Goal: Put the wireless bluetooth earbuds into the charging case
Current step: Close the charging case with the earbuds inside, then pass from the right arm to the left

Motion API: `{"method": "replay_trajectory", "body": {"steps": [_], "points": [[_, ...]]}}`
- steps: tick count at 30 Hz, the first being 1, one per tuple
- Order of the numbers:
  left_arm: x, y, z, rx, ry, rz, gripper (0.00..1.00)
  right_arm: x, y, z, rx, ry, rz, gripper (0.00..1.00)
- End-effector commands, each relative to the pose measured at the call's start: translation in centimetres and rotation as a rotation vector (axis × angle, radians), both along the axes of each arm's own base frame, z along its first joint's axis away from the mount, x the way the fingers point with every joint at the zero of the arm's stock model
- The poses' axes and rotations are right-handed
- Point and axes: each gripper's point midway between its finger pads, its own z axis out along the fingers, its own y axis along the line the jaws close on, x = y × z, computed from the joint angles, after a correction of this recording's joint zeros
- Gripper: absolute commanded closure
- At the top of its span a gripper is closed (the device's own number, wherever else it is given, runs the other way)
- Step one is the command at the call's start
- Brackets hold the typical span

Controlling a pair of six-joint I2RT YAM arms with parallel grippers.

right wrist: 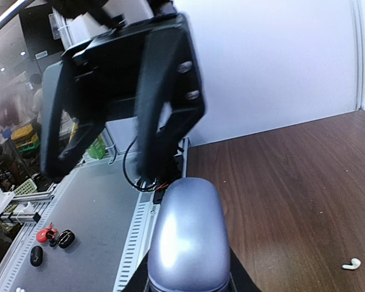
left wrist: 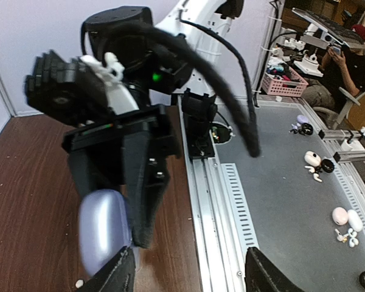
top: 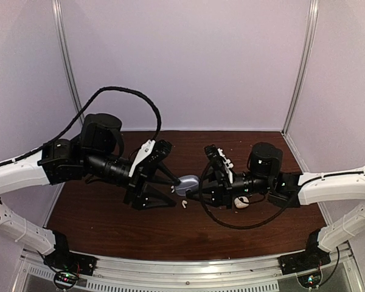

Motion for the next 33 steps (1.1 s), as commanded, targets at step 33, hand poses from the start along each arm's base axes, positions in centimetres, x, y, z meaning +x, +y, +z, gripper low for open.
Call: {"method": "replay_trajectory", "body": {"steps": [33], "points": [[5.4, -0.8, -0.2, 0.116, -0.621, 0.345, 0.29, 2.4, -0.1, 2.7, 0.105, 0.281, -0.054, 1.0]]}}
